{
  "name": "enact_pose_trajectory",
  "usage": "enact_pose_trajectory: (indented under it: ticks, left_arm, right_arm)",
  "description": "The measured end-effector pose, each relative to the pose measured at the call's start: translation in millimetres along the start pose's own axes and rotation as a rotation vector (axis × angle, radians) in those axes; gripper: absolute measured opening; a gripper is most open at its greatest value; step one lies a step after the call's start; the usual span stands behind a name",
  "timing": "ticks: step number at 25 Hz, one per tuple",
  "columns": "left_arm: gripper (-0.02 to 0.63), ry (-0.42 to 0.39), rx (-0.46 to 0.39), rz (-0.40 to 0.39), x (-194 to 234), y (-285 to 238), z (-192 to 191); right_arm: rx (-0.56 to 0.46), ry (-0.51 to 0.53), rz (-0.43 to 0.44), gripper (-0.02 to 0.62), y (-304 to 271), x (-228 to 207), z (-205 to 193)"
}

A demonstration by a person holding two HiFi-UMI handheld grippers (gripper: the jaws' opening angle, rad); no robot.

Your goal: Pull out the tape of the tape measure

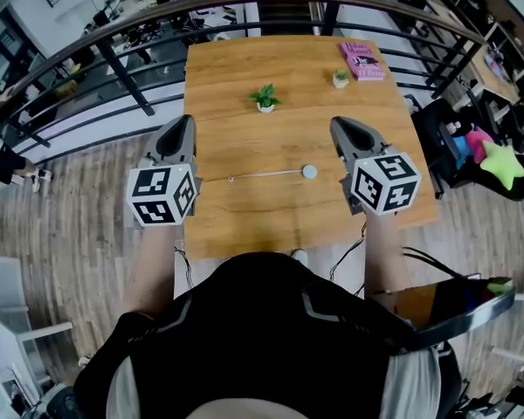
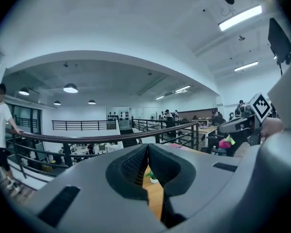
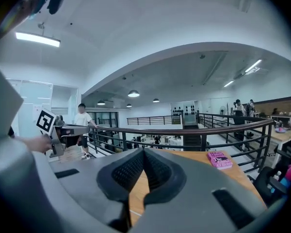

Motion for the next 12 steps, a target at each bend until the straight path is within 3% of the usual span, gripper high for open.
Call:
enact_pose_trajectory:
  ticks: [4, 12]
  left_arm:
    - [0.029, -0.052, 0.024, 0.060, 2.1, 2.1, -5.2]
    - [0.029, -0.029, -0.003, 0.034, 1.7, 5.7, -4.0]
  right_arm:
    - [0.008, 0.011, 0.006, 0.006, -0.5, 2.7, -0.3]
    - [0.009, 0.017, 0.010, 0.006, -3.1, 4.5, 1.8]
Point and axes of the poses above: the fingertips, and each gripper's own axes: y backward along the fingers, x to its left, z out of its top, the point moved 5 cm from there along y, backward along the fingers, and after that the axes turned 5 degrees about -x, right-handed, at the moved point
